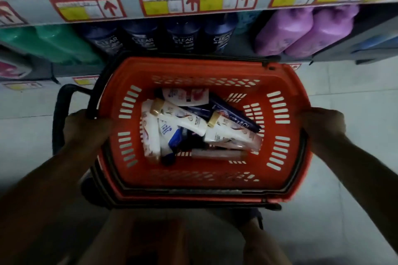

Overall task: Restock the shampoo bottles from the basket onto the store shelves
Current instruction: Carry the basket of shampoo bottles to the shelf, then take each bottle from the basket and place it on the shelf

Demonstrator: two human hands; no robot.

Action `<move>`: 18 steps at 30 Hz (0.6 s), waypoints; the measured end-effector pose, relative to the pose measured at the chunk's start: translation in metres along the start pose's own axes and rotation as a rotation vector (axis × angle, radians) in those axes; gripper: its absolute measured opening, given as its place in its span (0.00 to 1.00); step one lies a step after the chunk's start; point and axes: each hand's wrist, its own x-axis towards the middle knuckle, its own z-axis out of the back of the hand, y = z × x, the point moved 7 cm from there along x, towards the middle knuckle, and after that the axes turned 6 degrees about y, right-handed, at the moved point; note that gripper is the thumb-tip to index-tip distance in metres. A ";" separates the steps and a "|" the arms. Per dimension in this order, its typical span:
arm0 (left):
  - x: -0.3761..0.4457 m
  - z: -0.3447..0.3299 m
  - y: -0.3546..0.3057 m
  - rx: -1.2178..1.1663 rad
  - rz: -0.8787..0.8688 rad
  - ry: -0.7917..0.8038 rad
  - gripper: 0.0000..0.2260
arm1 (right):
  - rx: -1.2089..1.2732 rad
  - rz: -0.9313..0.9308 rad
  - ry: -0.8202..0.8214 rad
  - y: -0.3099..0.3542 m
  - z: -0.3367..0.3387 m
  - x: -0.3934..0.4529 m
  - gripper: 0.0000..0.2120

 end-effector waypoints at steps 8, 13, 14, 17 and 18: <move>0.033 0.038 0.013 0.106 -0.141 0.023 0.12 | -0.022 0.062 0.003 0.017 -0.047 -0.035 0.13; 0.030 0.054 0.020 0.060 -0.184 0.022 0.09 | -0.069 0.218 -0.017 0.045 -0.074 -0.057 0.14; 0.028 0.057 0.021 0.067 -0.194 0.007 0.10 | -0.101 0.252 -0.016 0.050 -0.079 -0.063 0.14; 0.028 0.062 0.026 0.090 -0.234 0.018 0.13 | -0.178 0.292 -0.027 0.050 -0.090 -0.071 0.18; 0.028 0.063 0.023 0.117 -0.266 0.019 0.12 | -0.195 0.301 -0.032 0.050 -0.091 -0.074 0.19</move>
